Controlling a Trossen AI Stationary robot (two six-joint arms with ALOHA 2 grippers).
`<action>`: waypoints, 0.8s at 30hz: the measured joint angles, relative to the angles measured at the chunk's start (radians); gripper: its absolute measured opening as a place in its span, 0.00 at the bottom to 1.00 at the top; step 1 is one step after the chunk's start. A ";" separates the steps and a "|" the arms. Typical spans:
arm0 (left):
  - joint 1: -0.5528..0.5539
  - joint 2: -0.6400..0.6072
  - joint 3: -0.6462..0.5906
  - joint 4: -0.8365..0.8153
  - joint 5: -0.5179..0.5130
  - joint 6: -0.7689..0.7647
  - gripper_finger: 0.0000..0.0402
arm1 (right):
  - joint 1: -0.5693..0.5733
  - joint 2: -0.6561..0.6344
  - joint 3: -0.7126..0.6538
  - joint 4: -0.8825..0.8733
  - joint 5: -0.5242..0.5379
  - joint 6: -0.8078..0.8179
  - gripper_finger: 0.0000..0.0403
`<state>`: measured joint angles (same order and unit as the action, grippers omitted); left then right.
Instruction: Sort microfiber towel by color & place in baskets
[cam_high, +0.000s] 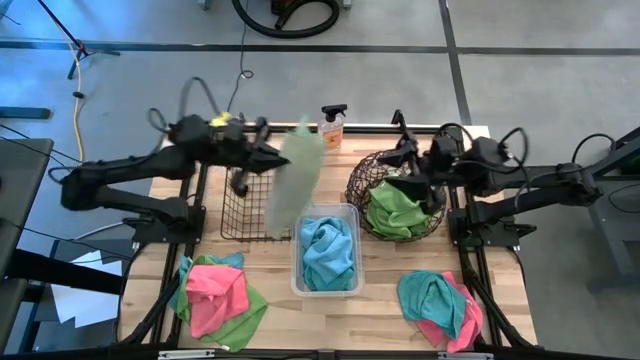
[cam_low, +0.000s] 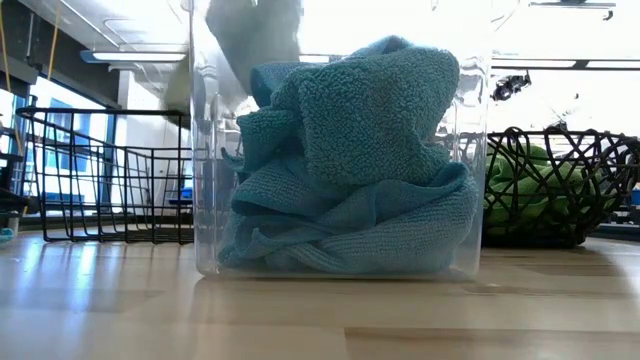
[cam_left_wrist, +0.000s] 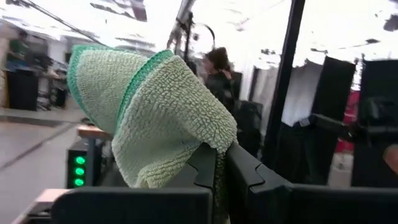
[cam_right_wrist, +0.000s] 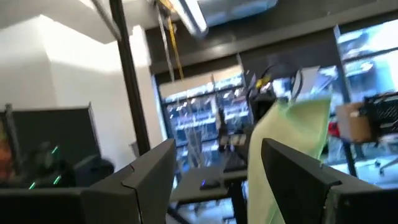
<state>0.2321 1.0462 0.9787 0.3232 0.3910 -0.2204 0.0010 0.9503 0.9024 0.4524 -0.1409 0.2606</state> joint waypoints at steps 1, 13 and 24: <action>-0.007 0.039 0.020 0.014 0.002 0.013 0.00 | 0.000 -0.013 0.000 0.002 0.015 0.000 0.59; -0.046 0.468 0.430 0.061 0.047 0.186 0.00 | 0.000 -0.120 0.000 0.000 0.093 -0.087 0.59; -0.045 0.760 0.636 0.303 0.038 0.171 0.00 | 0.000 -0.177 0.000 0.000 0.095 -0.112 0.59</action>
<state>0.1867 1.8058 1.6147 0.6263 0.4292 -0.0496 0.0009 0.7735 0.9024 0.4523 -0.0460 0.1482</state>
